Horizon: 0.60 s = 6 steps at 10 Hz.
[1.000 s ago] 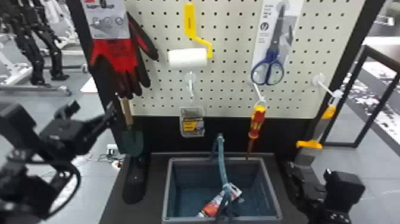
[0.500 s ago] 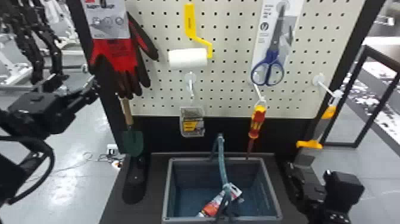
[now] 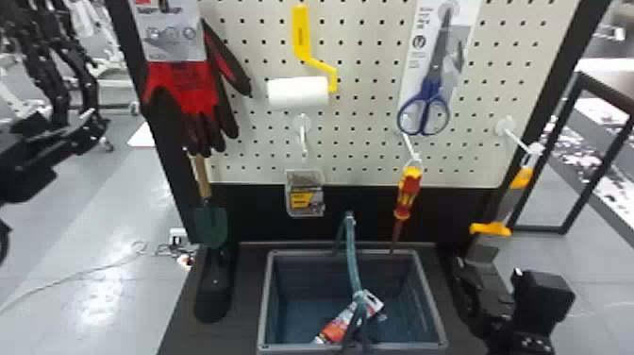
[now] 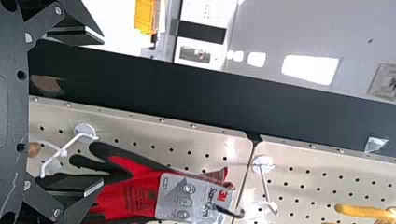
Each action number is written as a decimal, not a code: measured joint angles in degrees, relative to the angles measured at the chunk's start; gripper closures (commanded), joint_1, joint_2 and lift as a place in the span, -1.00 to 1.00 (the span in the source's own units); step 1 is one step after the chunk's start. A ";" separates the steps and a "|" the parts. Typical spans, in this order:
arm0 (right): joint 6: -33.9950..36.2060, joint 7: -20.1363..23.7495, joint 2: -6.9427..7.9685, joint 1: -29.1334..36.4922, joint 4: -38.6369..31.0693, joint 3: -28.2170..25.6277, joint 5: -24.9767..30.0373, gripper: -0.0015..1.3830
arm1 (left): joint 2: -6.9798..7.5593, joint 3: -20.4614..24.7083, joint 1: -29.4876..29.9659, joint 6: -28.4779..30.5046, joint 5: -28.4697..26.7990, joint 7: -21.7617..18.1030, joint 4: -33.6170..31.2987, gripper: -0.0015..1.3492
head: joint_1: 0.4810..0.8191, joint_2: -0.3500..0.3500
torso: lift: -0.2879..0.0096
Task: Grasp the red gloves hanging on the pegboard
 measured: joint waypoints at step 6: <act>0.04 0.61 0.00 -0.36 0.08 0.01 0.16 -0.53 | 8.40 -5.10 -13.37 0.38 10.30 -13.61 17.23 -0.66 | -0.60 0.00 | 0.26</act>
